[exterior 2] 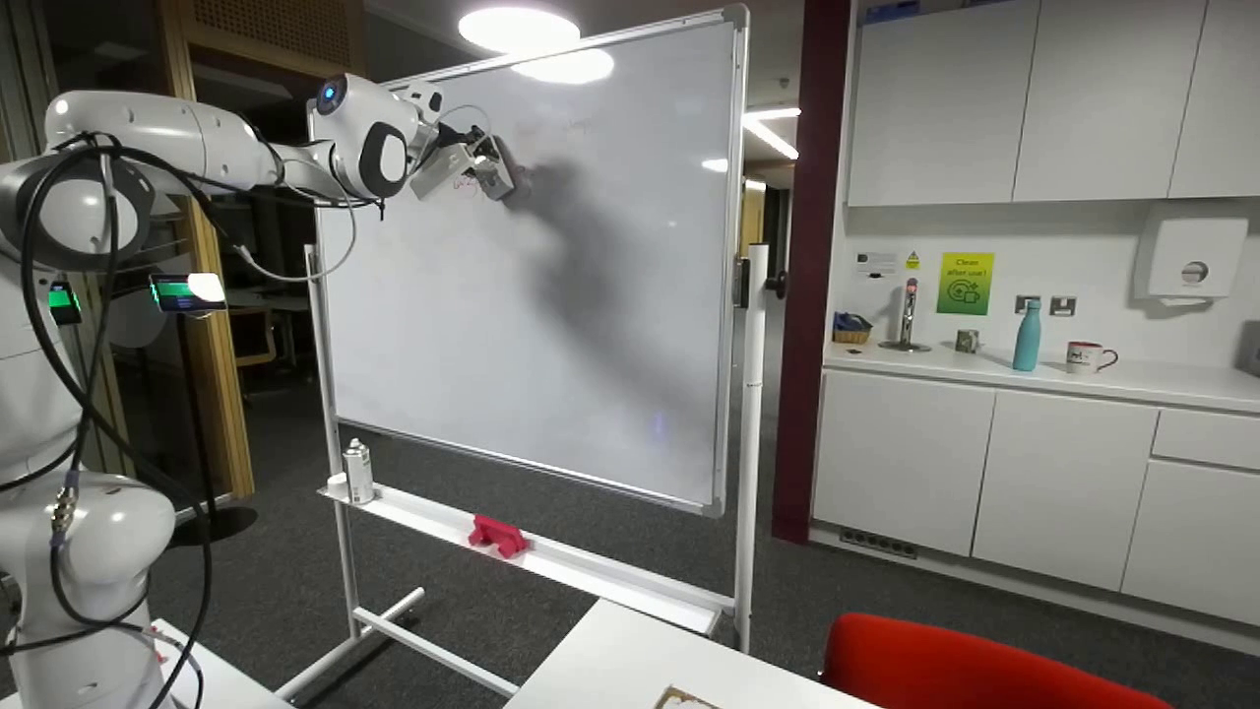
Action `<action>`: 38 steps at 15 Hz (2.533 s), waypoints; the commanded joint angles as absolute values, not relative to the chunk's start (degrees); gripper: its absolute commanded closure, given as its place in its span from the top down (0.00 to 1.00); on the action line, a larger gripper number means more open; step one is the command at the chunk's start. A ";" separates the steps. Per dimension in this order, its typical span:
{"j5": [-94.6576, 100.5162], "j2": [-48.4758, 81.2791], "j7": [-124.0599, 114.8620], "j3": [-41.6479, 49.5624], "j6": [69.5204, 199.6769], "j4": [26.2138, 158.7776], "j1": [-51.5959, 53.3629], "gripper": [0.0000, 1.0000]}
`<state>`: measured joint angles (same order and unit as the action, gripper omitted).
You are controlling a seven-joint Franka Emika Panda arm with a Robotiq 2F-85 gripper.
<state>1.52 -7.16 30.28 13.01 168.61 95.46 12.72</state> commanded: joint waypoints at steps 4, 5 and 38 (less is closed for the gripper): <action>-0.98 -5.94 33.16 14.04 171.43 95.16 13.60 0.34; -2.32 -5.39 34.14 14.44 172.38 94.90 13.99 0.34; -29.27 -5.27 62.24 19.80 172.92 93.55 22.14 0.34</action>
<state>-27.66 -4.37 55.90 20.48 171.25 90.18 20.16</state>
